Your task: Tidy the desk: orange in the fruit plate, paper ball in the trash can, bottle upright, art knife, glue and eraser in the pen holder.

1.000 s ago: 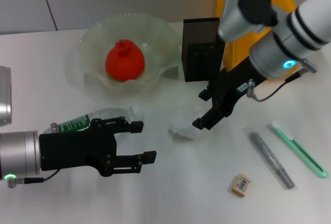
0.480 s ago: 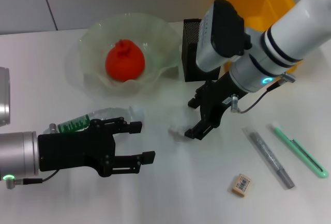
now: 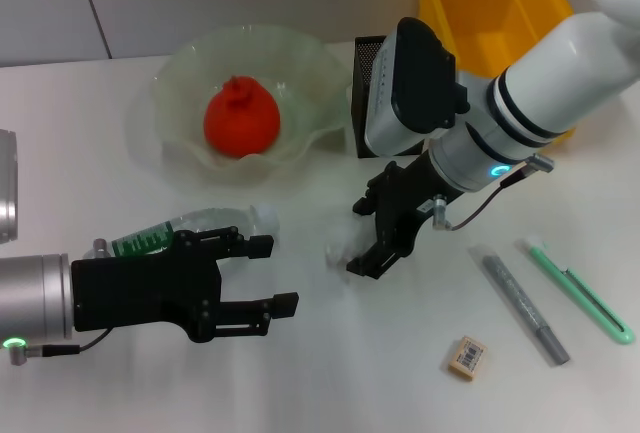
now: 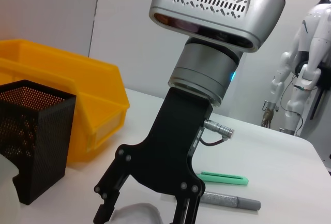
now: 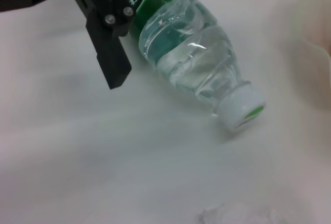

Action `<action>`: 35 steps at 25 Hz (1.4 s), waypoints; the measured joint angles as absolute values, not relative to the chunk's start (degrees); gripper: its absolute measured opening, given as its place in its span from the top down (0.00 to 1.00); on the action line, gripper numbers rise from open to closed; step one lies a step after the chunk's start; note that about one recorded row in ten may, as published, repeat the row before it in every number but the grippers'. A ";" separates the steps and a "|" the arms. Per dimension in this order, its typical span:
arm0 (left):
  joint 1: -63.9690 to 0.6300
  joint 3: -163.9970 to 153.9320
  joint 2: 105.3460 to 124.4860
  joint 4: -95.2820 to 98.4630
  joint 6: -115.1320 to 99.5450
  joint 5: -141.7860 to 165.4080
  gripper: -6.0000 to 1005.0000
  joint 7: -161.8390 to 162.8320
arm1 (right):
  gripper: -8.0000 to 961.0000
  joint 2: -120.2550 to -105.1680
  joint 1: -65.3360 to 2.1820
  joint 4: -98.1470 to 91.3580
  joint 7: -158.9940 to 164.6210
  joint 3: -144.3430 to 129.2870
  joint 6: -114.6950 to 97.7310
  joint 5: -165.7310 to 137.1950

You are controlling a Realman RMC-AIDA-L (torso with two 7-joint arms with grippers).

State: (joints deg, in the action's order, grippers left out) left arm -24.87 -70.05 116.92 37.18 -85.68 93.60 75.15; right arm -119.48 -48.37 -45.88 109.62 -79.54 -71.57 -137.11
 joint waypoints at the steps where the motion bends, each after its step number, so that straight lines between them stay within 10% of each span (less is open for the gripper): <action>1: -24.87 -70.05 116.90 37.19 -85.69 93.61 0.22 75.15 | 0.21 -119.50 -48.35 -45.88 109.69 -79.54 -71.49 -137.09; 35: -24.95 -69.84 116.80 37.60 -85.68 93.31 0.22 75.64 | 0.54 -116.45 -31.15 -49.83 92.48 -34.52 -83.52 -100.18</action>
State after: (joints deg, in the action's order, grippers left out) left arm -24.95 -69.84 116.80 37.60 -85.68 93.31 75.64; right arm -116.45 -31.15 -49.83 92.48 -34.52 -83.52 -100.18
